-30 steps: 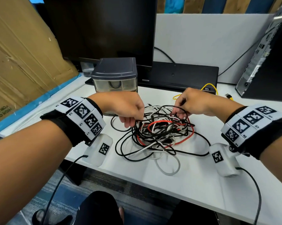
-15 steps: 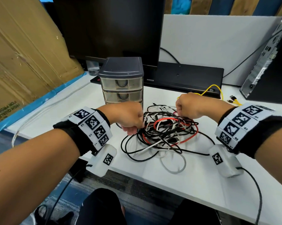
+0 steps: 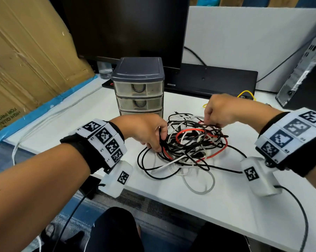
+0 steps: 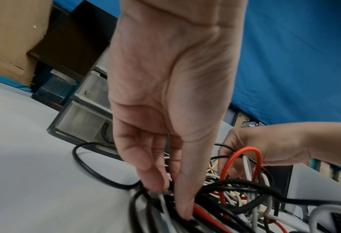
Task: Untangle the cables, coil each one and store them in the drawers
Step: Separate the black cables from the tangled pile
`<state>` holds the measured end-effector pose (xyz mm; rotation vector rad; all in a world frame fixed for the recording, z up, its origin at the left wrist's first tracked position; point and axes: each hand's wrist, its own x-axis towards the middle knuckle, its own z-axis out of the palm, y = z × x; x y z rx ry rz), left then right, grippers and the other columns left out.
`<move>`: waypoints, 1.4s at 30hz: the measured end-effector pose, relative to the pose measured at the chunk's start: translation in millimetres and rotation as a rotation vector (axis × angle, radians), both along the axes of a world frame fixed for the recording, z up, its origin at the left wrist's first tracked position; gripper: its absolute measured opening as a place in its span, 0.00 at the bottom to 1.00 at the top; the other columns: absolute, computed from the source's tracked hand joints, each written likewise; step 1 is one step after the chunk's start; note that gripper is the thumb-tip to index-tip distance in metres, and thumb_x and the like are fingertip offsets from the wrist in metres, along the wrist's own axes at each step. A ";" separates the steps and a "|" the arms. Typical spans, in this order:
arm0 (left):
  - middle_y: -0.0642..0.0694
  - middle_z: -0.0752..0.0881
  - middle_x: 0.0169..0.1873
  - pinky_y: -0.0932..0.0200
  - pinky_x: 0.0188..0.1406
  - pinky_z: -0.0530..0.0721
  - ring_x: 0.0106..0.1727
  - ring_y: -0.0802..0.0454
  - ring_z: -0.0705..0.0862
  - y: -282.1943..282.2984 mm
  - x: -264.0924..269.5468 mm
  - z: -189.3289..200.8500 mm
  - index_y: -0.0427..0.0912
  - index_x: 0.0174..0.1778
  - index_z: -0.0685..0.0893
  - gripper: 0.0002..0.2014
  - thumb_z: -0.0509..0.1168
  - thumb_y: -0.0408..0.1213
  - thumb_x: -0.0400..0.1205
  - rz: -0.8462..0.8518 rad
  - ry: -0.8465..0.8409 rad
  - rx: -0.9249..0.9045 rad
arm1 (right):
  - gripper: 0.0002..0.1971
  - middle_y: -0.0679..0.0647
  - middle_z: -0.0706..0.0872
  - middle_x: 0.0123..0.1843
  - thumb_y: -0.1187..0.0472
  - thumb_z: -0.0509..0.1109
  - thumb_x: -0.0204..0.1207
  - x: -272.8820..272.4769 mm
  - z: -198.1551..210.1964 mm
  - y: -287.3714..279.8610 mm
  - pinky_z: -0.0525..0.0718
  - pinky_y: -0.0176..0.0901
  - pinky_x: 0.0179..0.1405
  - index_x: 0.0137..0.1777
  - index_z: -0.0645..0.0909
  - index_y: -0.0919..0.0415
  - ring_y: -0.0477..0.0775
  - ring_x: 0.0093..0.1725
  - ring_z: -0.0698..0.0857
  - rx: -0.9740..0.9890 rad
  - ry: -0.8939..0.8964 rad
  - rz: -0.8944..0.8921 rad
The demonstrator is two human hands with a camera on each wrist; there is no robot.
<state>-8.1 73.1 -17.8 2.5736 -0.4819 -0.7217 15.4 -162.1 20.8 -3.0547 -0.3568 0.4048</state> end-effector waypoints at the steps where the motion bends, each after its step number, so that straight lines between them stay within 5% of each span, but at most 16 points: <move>1: 0.43 0.93 0.45 0.62 0.30 0.80 0.37 0.53 0.85 1.9 0.4 -0.1 0.44 0.53 0.84 0.16 0.82 0.33 0.74 -0.001 -0.015 0.010 | 0.10 0.52 0.91 0.44 0.66 0.70 0.80 0.5 1.7 -2.0 0.82 0.40 0.35 0.46 0.91 0.54 0.54 0.44 0.87 0.040 0.013 -0.027; 9: 0.44 0.92 0.49 0.54 0.41 0.85 0.38 0.49 0.86 4.6 5.9 4.7 0.47 0.54 0.86 0.17 0.80 0.29 0.73 -0.025 -0.001 0.049 | 0.12 0.59 0.87 0.53 0.69 0.74 0.79 2.7 -18.1 5.5 0.81 0.44 0.42 0.42 0.80 0.50 0.63 0.53 0.86 0.243 0.010 -0.067; 18: 0.40 0.88 0.53 0.72 0.27 0.79 0.38 0.55 0.84 7.8 -0.4 1.2 0.44 0.58 0.83 0.23 0.84 0.28 0.71 -0.001 0.020 -0.001 | 0.09 0.56 0.92 0.45 0.70 0.73 0.77 2.2 -8.2 -2.2 0.82 0.50 0.48 0.45 0.84 0.54 0.63 0.51 0.86 0.349 0.066 -0.059; 23: 0.35 0.89 0.54 0.73 0.26 0.78 0.37 0.53 0.84 6.2 -2.4 0.1 0.42 0.56 0.82 0.21 0.81 0.24 0.72 0.015 0.012 -0.008 | 0.16 0.58 0.89 0.46 0.75 0.65 0.79 1.3 -16.1 13.2 0.79 0.43 0.38 0.44 0.81 0.52 0.58 0.44 0.83 0.301 0.058 -0.011; 27: 0.29 0.88 0.54 0.57 0.39 0.91 0.35 0.50 0.87 8.5 -7.1 6.2 0.39 0.59 0.80 0.20 0.76 0.18 0.75 0.050 0.037 -0.045 | 0.13 0.56 0.88 0.50 0.70 0.70 0.79 5.3 -15.9 11.3 0.83 0.47 0.40 0.44 0.82 0.48 0.59 0.48 0.86 0.261 0.044 -0.008; 29: 0.32 0.90 0.50 0.50 0.46 0.92 0.38 0.46 0.90 9.6 -7.8 13.8 0.41 0.59 0.80 0.20 0.75 0.20 0.76 0.079 -0.003 -0.026 | 0.09 0.53 0.88 0.47 0.64 0.75 0.78 7.2 -12.4 11.2 0.81 0.45 0.41 0.42 0.82 0.48 0.57 0.48 0.87 0.261 -0.042 0.005; 34: 0.49 0.85 0.42 0.50 0.45 0.90 0.46 0.47 0.88 6.1 -11.9 40.4 0.48 0.57 0.80 0.21 0.77 0.26 0.74 0.129 -0.261 0.086 | 0.02 0.45 0.88 0.41 0.57 0.75 0.79 -12.4 6.4 35.6 0.81 0.42 0.45 0.45 0.88 0.51 0.45 0.43 0.85 0.502 -0.185 0.209; 39: 0.48 0.83 0.45 0.51 0.38 0.87 0.45 0.48 0.86 5.5 -18.5 62.5 0.52 0.55 0.79 0.21 0.75 0.24 0.74 0.263 -0.387 -0.087 | 0.04 0.43 0.79 0.38 0.51 0.72 0.83 -19.8 -8.1 56.1 0.73 0.44 0.40 0.50 0.84 0.49 0.55 0.46 0.80 0.184 -0.041 0.376; 42: 0.45 0.83 0.49 0.51 0.36 0.88 0.46 0.46 0.87 5.3 -21.4 70.4 0.54 0.51 0.78 0.19 0.70 0.23 0.77 0.329 -0.522 -0.170 | 0.09 0.39 0.75 0.37 0.53 0.70 0.84 -14.7 -15.2 56.0 0.69 0.37 0.34 0.42 0.75 0.46 0.54 0.45 0.77 0.194 -0.040 0.325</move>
